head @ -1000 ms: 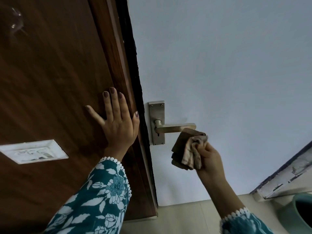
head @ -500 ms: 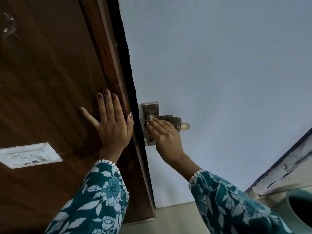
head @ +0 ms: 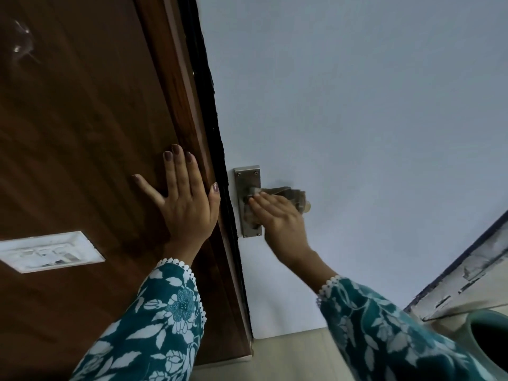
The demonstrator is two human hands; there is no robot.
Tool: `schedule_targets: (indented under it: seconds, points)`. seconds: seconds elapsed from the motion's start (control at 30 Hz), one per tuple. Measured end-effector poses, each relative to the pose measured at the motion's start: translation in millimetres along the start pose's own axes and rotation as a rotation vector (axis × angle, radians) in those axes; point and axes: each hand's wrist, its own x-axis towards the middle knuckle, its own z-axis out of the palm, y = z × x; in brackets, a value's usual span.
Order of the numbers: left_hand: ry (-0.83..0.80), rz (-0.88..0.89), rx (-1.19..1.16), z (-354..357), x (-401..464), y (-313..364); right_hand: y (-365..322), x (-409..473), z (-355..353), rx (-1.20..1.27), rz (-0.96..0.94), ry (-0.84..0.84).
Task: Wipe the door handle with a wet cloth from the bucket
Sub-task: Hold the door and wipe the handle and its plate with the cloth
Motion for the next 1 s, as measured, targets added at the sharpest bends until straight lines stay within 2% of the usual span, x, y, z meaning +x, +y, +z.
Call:
schedule_targets:
  seconds: [0.1, 0.2, 0.37, 0.5, 0.6, 0.8, 0.9, 1.0]
  points:
    - [-0.008, 0.007, -0.027, -2, 0, 0, -25, 6, 12, -0.033, -0.053, -0.014]
    - [-0.012, 0.007, -0.033, -3, 0, 0, -20, 0, 17, -0.046, -0.095, -0.020]
    - [-0.017, 0.001, -0.045, -3, -1, -2, 41, -23, 0, -0.027, -0.045, 0.075]
    - [0.016, -0.021, -0.034, 0, 0, 3, 82, -38, -21, -0.034, 0.045, 0.065]
    - [0.020, -0.031, -0.030, 0, 0, 5, 65, -31, -13, -0.031, -0.007, 0.075]
    - [-0.040, -0.015, -0.051, -5, -1, 3, -8, 2, 23, 0.020, -0.261, -0.003]
    - [-0.058, -0.012, -0.058, -7, -1, 3, -6, 2, 20, 0.039, -0.264, -0.017]
    - [-0.041, -0.022, -0.056, -6, 0, 4, 26, -8, 5, 0.048, -0.188, 0.043]
